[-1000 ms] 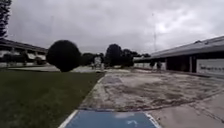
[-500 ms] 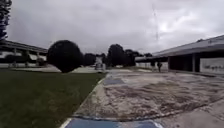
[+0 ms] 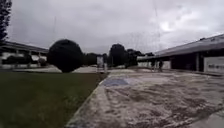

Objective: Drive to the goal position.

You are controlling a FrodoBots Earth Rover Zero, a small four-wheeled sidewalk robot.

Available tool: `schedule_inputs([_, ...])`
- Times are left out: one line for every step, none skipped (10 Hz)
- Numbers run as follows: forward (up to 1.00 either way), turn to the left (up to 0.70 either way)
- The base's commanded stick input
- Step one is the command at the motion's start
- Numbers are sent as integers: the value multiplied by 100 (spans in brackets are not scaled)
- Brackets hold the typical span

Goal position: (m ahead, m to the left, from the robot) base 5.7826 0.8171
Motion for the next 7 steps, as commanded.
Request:
schedule_inputs([50,0])
schedule_inputs([50,0])
schedule_inputs([50,0])
schedule_inputs([50,-26])
schedule_inputs([50,-50])
schedule_inputs([50,-47])
schedule_inputs([50,-4])
